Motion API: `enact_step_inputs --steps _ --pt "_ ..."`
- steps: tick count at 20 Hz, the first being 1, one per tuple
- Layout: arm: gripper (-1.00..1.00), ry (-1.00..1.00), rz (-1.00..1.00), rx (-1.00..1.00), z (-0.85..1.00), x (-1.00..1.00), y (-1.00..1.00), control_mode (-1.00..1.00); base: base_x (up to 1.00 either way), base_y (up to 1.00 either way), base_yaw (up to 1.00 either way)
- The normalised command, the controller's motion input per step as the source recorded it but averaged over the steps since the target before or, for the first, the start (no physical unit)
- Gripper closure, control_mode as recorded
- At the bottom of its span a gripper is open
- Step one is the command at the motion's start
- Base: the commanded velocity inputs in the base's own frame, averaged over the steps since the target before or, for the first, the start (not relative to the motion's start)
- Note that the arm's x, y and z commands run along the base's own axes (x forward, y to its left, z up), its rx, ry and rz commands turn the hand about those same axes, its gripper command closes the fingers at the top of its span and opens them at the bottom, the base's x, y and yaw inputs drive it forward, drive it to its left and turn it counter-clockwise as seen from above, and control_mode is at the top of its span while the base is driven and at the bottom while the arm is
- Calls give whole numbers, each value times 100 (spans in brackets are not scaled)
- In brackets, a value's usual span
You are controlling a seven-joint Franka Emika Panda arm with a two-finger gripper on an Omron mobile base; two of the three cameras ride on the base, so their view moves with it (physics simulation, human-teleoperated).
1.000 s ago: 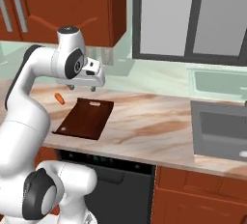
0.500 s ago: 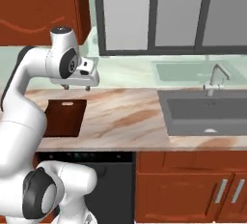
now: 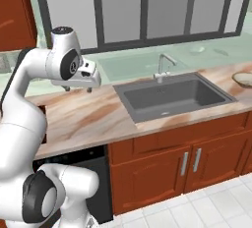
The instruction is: Place the two vegetables and bowl onto the tray for setting up a vegetable dip station.
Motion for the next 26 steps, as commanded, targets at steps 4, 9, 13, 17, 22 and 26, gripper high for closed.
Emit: enact_step_inputs --steps 4,9,13,17,22,26 --pt "-100 0 0 0 0 0 0 100 1 -21 -22" --pt "-100 0 0 0 0 0 0 100 12 -48 -1" --pt "-100 0 0 0 0 0 0 100 14 -56 0" --pt "-100 0 0 0 0 0 0 100 11 -58 0" --pt "-100 0 0 0 0 0 0 100 10 -60 0" --pt "-100 0 0 0 0 0 0 100 9 -61 0"
